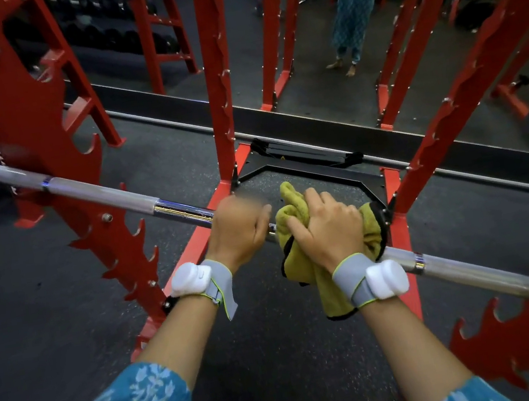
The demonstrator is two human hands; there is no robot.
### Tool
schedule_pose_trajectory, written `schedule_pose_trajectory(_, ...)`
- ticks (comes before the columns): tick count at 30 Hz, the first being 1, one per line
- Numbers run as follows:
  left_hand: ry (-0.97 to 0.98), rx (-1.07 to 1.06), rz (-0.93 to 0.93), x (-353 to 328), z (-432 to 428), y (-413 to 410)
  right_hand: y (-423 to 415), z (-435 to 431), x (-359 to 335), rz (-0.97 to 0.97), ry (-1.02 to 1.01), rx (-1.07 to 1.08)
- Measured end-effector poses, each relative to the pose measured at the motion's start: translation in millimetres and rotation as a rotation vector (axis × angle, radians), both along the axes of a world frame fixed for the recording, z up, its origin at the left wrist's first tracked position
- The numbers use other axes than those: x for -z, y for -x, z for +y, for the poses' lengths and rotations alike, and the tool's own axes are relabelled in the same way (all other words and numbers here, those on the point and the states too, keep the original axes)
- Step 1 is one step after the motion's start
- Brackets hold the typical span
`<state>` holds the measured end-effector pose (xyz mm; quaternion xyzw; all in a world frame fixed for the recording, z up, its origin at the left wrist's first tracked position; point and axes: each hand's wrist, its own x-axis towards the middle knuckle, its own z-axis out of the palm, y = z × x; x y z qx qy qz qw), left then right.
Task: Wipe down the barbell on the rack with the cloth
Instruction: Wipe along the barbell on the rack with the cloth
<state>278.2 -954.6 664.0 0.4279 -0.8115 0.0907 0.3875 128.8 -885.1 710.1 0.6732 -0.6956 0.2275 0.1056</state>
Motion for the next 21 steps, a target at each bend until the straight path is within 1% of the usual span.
schedule_pose_trajectory(7,-0.041,-0.146,0.074,-12.1,-29.1,-66.1,-20.0,-9.8,3.1,-0.017,0.055,0.02)
schedule_pose_trajectory(10,-0.036,-0.209,0.063,-18.9,-44.7,-100.5,-28.0,-12.2,3.7,-0.012,0.07,0.028)
schedule_pose_trajectory(12,-0.083,-0.258,0.062,-20.5,-57.0,-120.6,-34.6,-13.2,5.0,0.001,0.089,0.035)
schedule_pose_trajectory(16,-0.224,-0.324,0.004,-14.2,-76.4,-141.2,-43.8,-16.5,8.1,0.007,0.092,0.049)
schedule_pose_trajectory(19,-0.238,-0.352,-0.097,-9.0,-76.1,-141.5,-50.2,-19.0,9.8,0.002,0.099,0.058)
schedule_pose_trajectory(21,-0.244,-0.386,-0.133,-10.2,-73.5,-140.7,-55.9,-19.8,9.6,-0.009,0.098,0.054)
